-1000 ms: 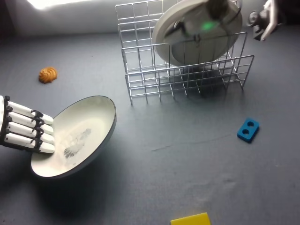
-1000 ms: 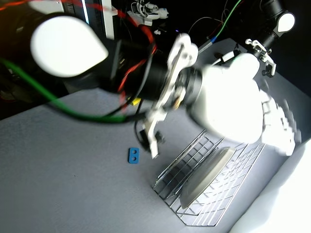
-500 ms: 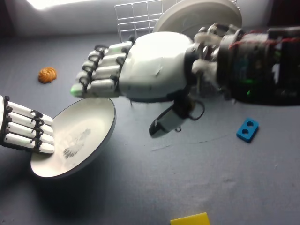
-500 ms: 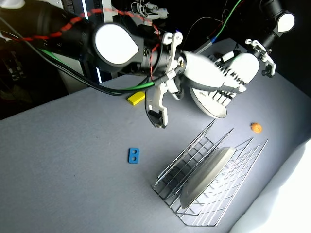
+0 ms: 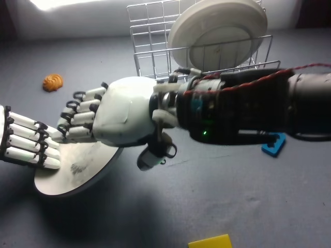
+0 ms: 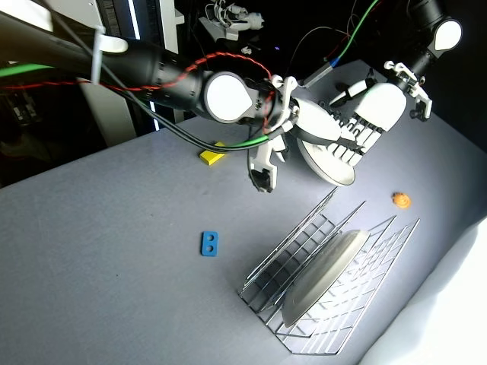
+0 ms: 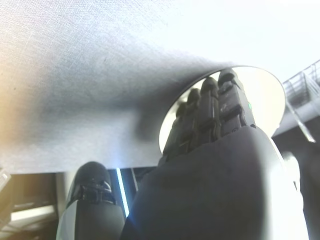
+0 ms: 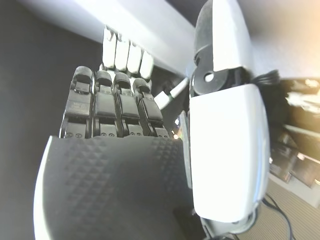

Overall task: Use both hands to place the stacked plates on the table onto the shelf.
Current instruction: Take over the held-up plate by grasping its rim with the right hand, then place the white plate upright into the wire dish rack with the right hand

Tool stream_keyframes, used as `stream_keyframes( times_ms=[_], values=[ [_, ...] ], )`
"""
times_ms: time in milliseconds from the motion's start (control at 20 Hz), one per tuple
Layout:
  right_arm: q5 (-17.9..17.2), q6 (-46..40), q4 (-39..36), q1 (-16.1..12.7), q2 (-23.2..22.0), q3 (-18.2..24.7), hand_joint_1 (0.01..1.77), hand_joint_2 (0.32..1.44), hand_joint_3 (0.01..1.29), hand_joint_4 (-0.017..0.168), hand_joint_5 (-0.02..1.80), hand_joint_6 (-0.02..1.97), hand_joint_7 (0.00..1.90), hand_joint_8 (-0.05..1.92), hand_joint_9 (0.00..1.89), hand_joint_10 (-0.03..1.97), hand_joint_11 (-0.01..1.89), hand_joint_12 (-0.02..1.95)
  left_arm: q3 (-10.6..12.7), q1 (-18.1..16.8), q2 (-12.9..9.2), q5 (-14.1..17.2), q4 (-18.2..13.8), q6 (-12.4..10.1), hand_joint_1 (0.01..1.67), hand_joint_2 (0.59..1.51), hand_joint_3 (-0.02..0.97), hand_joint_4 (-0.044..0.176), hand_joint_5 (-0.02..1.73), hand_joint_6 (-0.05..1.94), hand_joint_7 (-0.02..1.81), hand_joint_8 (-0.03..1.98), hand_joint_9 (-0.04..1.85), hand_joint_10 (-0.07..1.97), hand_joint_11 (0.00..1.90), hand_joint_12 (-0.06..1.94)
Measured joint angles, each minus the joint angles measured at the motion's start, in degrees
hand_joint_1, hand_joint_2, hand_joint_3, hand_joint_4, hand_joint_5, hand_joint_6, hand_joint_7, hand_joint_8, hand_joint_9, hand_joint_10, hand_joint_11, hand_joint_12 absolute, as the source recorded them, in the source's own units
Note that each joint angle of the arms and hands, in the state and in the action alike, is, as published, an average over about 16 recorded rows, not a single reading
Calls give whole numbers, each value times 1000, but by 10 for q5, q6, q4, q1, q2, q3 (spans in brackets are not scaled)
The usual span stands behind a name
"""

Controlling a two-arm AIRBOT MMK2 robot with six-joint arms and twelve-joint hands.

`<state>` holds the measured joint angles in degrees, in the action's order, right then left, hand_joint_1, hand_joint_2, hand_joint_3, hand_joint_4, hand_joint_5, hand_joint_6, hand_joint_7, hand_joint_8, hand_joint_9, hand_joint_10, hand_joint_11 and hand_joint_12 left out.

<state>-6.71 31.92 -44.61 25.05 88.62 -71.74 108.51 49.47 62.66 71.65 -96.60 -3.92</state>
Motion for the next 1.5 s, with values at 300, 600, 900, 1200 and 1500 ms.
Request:
stream_keyframes(
  times_ms=[300,600,900,1200,1500],
  values=[
    [4,7,3,12,54,-47,1259,931,14,0,36,21,38,9,25,14,20,313,0,0,0,0,0,0,22,1071,20,-6,-10,-27,14,-8,13,6,12,-19],
    [-6,11,7,16,76,-68,1298,989,14,1,232,25,250,10,232,41,84,706,0,0,1,0,0,0,22,1072,20,-6,-10,-27,11,-8,13,6,12,-19],
    [-26,29,40,15,79,-72,1313,1039,14,-3,485,212,531,192,525,241,317,1086,0,0,1,1,-1,0,22,1073,21,-6,-12,-22,10,-8,13,8,12,-20],
    [-43,49,77,14,78,-73,1297,1037,14,-7,678,506,756,488,775,598,621,1261,3,-16,2,5,-10,-7,22,1076,21,-4,-11,-14,11,-8,14,10,12,-18],
    [-50,63,109,13,75,-73,1285,1015,14,-9,694,773,790,764,823,913,808,1207,14,-63,4,12,-16,-25,22,1073,21,-2,-5,-2,14,-7,16,11,12,-8]
  ],
)
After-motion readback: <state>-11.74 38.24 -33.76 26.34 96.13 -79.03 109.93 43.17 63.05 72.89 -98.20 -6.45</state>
